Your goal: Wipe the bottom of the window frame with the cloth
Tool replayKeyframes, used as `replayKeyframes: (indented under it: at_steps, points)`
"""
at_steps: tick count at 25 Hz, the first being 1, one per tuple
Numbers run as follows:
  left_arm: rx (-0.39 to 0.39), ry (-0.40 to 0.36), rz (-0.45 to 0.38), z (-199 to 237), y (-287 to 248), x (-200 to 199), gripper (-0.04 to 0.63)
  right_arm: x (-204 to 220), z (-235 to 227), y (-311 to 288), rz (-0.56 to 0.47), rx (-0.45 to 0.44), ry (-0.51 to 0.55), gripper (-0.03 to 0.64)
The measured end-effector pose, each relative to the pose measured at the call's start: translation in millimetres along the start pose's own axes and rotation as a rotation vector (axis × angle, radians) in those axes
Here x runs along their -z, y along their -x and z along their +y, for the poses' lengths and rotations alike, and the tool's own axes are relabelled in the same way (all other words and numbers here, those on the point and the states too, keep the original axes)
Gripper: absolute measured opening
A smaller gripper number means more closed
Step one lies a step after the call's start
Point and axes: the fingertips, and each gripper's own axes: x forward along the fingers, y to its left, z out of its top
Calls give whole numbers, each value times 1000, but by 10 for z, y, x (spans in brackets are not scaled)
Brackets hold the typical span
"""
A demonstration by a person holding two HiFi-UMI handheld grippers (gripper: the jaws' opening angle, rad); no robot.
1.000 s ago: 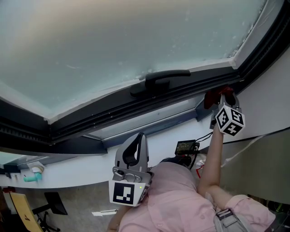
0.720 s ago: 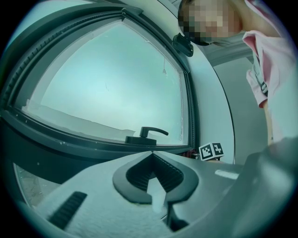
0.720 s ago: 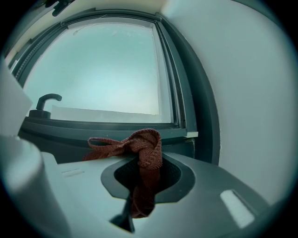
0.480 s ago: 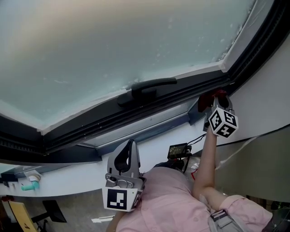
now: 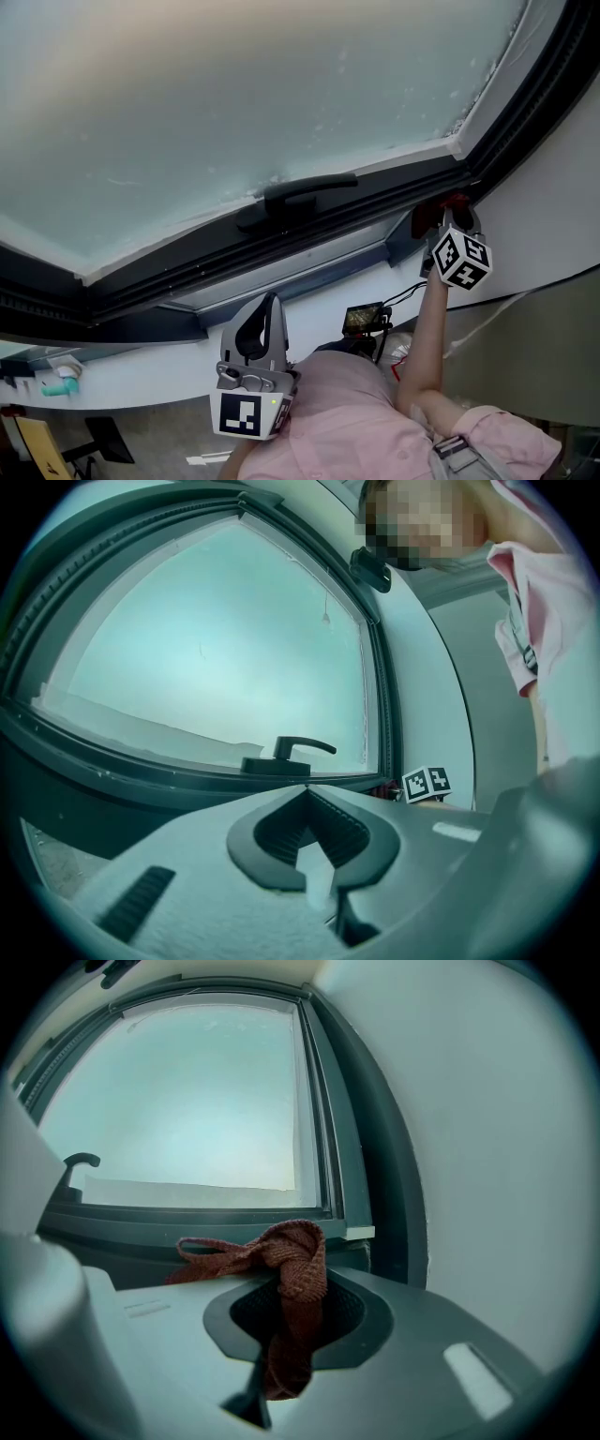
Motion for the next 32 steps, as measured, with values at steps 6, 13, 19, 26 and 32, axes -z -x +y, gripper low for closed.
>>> replayKeyframes:
  at_steps: [6,13,19,26,32]
  points:
    - [-8,-31,17,28,11,52,-6,-3,-106,-38,3,21,-4,51]
    - [-9,-31,12,3,-55,45,-6,-14,-218,-77,6,36,-3,51]
    - [-8,-50,19,-3,-93,59,-6,-27,-316,-105,2,58,-11,51]
    - [-12,-38,19,-23,-157,51,-6,-37,-398,-142,2,74,-19,49]
    - [-20,-36,27,-8,-159,62,-6,-45,-440,-149,5,82,-10,49]
